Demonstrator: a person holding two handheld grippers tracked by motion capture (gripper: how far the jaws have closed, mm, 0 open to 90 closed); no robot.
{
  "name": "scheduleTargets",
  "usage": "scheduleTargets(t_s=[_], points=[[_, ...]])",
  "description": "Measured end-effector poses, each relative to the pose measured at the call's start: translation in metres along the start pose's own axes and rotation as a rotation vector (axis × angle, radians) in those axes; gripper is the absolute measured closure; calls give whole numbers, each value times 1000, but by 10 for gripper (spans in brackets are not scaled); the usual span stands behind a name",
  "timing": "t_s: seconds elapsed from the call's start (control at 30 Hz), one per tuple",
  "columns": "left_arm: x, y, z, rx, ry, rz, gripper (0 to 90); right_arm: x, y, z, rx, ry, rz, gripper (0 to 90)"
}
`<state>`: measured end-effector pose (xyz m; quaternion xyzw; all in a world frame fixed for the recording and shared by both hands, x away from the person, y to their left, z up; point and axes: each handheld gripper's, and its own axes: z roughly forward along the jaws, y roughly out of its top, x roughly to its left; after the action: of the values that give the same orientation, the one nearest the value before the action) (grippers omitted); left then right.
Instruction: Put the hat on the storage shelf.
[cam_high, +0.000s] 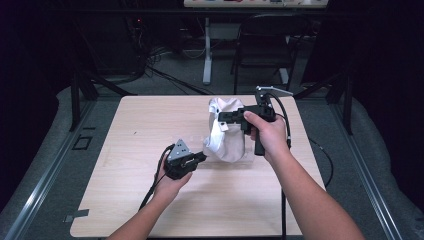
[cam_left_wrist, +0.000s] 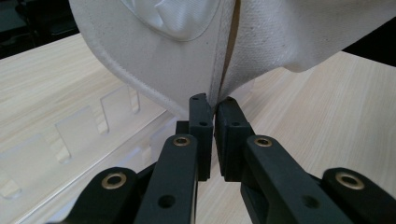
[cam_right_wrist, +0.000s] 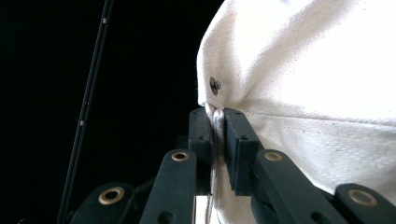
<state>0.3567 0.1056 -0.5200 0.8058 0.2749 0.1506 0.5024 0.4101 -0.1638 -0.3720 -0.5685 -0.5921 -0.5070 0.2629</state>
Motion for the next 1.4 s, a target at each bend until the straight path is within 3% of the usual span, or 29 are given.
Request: scheduleTargets(t_s=[0.13,0.43,0.63,0.67,0.73,0.8,0.93,1.4], points=[[2,-3,-1,0,-3,-34,863,-1,0,2,8,-3,4,825],[-11,-13,7,24,69,-91,865,-2,-2,6,12,-25,-12,825],[-7,-16,7,44,60,-131,864,-3,-4,3,-1,-82,-72,825],[-3,-17,9,58,46,-155,863,-4,-4,3,-8,-98,-87,825],[-2,-18,10,67,44,-159,863,-5,-4,3,-9,-107,-94,825],[-2,-22,12,92,41,-153,864,-7,-5,3,-25,-158,-127,825],[0,-26,14,94,37,-173,863,-10,-6,5,-36,-194,-171,825],[2,-26,13,92,25,-185,853,-19,-7,8,-48,-203,-179,825]])
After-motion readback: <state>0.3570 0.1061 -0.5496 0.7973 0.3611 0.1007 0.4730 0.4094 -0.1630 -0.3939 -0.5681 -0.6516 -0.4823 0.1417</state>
